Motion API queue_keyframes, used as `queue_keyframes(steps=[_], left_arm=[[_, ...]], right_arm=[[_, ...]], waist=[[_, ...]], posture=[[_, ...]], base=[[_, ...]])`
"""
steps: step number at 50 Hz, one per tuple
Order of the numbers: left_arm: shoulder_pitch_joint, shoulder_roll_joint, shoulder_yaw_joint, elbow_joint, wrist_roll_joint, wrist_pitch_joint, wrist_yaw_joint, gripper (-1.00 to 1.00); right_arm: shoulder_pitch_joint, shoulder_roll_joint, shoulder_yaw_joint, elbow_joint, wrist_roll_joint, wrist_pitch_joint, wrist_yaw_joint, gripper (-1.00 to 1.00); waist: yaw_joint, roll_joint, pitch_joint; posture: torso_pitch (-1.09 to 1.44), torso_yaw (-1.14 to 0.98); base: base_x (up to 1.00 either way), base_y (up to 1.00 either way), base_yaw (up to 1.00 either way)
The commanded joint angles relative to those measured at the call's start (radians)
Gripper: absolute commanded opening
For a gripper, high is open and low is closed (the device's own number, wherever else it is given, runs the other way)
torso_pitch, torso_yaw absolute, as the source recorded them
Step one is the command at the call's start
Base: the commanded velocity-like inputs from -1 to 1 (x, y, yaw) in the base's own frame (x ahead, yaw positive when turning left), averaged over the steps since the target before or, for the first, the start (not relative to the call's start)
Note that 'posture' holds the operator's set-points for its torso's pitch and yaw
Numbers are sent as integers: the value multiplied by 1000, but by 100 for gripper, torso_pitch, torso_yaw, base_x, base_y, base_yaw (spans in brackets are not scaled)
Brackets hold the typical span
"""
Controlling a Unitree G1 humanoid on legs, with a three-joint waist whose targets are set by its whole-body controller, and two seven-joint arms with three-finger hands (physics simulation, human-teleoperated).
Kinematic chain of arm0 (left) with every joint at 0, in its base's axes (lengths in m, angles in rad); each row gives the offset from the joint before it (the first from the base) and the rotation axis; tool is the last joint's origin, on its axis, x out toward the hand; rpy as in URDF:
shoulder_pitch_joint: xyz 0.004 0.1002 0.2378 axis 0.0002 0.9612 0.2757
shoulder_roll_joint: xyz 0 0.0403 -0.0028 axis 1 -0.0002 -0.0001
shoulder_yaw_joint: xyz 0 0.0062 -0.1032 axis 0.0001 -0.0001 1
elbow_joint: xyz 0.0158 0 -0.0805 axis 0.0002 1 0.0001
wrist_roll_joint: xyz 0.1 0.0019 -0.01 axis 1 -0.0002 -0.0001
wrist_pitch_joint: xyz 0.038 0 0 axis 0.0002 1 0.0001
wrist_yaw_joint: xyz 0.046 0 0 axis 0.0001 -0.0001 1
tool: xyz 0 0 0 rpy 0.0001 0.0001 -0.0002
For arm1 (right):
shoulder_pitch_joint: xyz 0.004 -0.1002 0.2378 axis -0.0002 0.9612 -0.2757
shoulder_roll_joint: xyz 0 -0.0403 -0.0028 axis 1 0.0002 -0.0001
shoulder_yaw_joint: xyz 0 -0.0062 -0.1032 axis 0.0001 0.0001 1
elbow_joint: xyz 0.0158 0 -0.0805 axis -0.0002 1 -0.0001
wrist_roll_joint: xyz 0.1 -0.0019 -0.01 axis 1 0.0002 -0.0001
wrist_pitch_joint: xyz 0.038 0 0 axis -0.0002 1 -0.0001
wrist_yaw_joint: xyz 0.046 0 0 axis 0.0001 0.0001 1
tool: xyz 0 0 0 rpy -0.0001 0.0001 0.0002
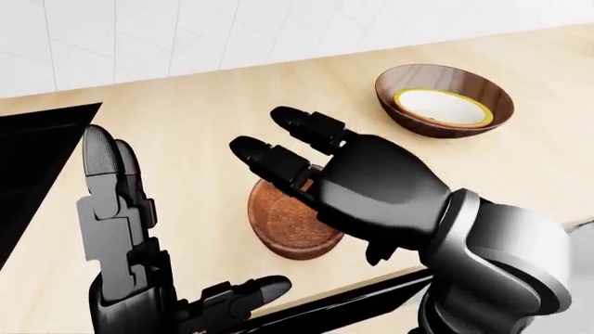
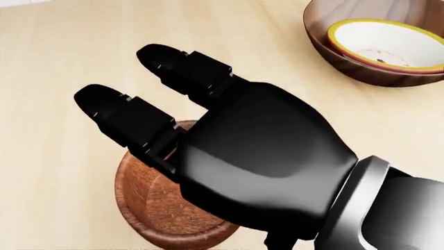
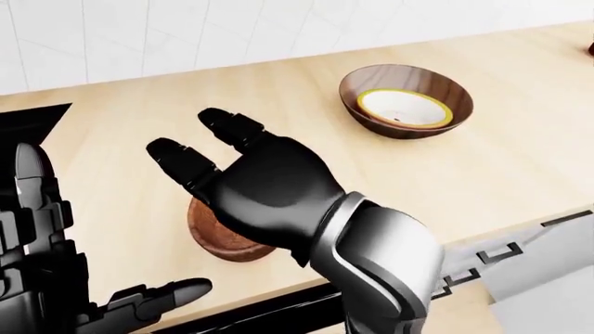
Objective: Stack the bowls from largest to smallest.
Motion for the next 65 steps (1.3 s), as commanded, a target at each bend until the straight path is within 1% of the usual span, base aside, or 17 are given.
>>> queue_keyframes(steps=[1, 3, 8, 16, 17, 18, 34, 39, 46, 49, 51, 53, 55, 57, 58, 60, 65], left_arm=[[-3, 0, 1, -38, 4, -20, 5, 100], [-4, 0, 0, -36, 4, -19, 6, 100], [-3, 1, -3, -37, 6, -18, 7, 100], [-4, 1, 0, -41, 3, -16, 6, 100], [-3, 1, -1, -42, 4, -15, 5, 100], [-5, 1, -1, -42, 4, -14, 5, 100], [-2, 1, 2, -35, 2, -23, 8, 100], [0, 1, 4, -32, 2, -29, 9, 100], [4, 2, -1, -39, 7, -25, 10, 100], [5, 4, 1, -37, 4, -29, 12, 100], [7, 5, 1, -34, 3, -33, 14, 100], [7, 4, 4, -32, 1, -35, 14, 100], [6, 4, 7, -32, -2, -35, 13, 100], [7, 2, 7, -33, -2, -35, 11, 100], [4, 2, 8, -30, -2, -35, 11, 100], [5, 1, 5, -32, 1, -33, 10, 100], [2, 1, 4, -33, 1, -30, 9, 100]], right_arm=[[-1, -5, -17, 15, 1, -29, -46, 100], [8, -1, -14, 22, -1, -35, -53, 100], [68, 34, 30, 40, -30, -80, -78, 100], [129, 48, 40, 78, -38, -132, -115, 100], [137, 44, 38, 83, -37, -138, -117, -16], [150, 38, 35, 88, -41, -140, -111, -100], [149, 38, 27, 88, -46, -151, -128, -100], [65, 43, 3, 86, -46, -137, -192, -100], [-48, 34, -14, 63, -32, -69, -195, -100], [-122, 13, -42, 60, -19, -28, -173, -100], [-204, -16, -69, 63, -2, 22, -145, -100], [-328, -69, -113, 84, 26, 88, -106, -100], [-440, -148, -162, 143, 75, 142, -93, -100], [-506, -227, -194, 198, 116, 171, -105, -100], [-546, -293, -227, 246, 145, 171, -115, -100], [-572, -385, -259, 322, 195, 169, -141, -100], [-627, -530, -280, 544, 261, 123, -222, -100]], waist=[[0, 2, -12], [0, 1, -14], [0, 2, -16], [1, 2, -21], [1, 2, -22], [1, 1, -22], [2, -1, -24], [1, 1, -25], [2, 1, -19], [2, 0, -18], [2, 0, -17], [2, 0, -14], [1, -1, -10], [2, -2, -4], [3, -3, -1], [4, -7, 1], [4, -15, 3]], posture=[[0, 0], [0, 0], [0, 0], [0, 0], [0, 0], [0, 0], [0, 0], [0, 0], [0, 0], [0, 0], [0, 0], [0, 0], [0, 0], [0, 0], [0, 0], [0, 0], [0, 0]], base=[[0, 0, 0], [0, 0, 0], [0, 0, 0], [0, 0, 0], [0, 0, 0], [0, 0, 0], [0, 0, 0], [0, 0, 0], [0, 0, 0], [0, 0, 0], [0, 0, 0], [0, 0, 0], [0, 0, 0], [0, 0, 0], [0, 0, 0], [0, 0, 0], [0, 0, 0]])
